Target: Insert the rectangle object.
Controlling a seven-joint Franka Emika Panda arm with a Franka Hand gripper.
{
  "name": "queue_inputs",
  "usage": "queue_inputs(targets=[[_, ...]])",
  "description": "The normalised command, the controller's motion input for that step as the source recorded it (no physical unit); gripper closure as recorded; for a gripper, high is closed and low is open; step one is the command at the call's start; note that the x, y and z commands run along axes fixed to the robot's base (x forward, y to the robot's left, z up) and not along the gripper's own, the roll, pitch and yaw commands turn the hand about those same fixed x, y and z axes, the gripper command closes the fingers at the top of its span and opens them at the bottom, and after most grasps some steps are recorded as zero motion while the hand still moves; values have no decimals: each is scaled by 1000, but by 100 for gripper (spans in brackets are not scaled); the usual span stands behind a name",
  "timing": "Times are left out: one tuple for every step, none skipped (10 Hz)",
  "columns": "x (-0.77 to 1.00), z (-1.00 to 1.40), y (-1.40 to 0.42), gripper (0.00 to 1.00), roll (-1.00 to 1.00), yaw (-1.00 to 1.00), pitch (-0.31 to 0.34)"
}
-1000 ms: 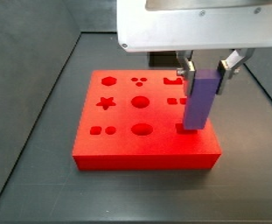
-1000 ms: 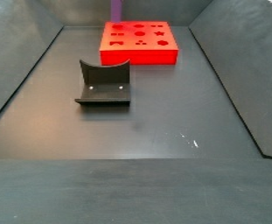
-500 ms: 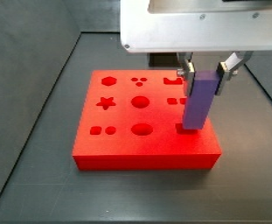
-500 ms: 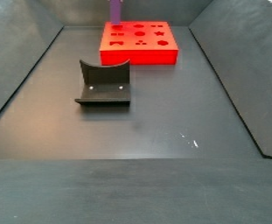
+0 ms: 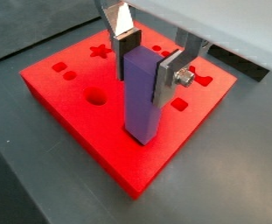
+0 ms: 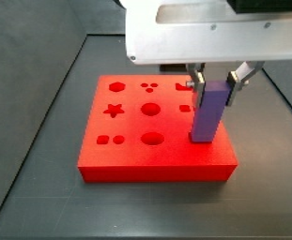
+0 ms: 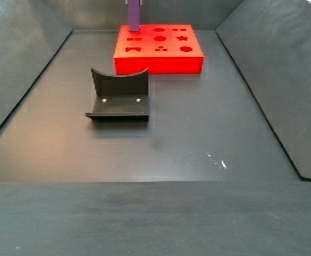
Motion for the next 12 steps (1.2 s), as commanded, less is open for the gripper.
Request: queue_inputs(targets=[[0, -160, -117, 100, 66, 14, 0], [0, -154, -20, 100, 63, 57, 0], [0, -114, 46, 100, 0, 106, 0], [97, -106, 0, 100, 0, 143, 0], [146, -151, 0, 100, 26, 54, 0], [151, -246, 0, 100, 66, 31, 0], [169, -294, -9, 100, 86, 0, 0], [129, -331, -6, 100, 103, 0, 0], [69, -343, -17, 100, 117, 0, 0], [49, -323, -17, 100, 107, 0, 0], [34, -323, -9, 100, 110, 0, 0], [14, -303, -20, 100, 94, 0, 0]])
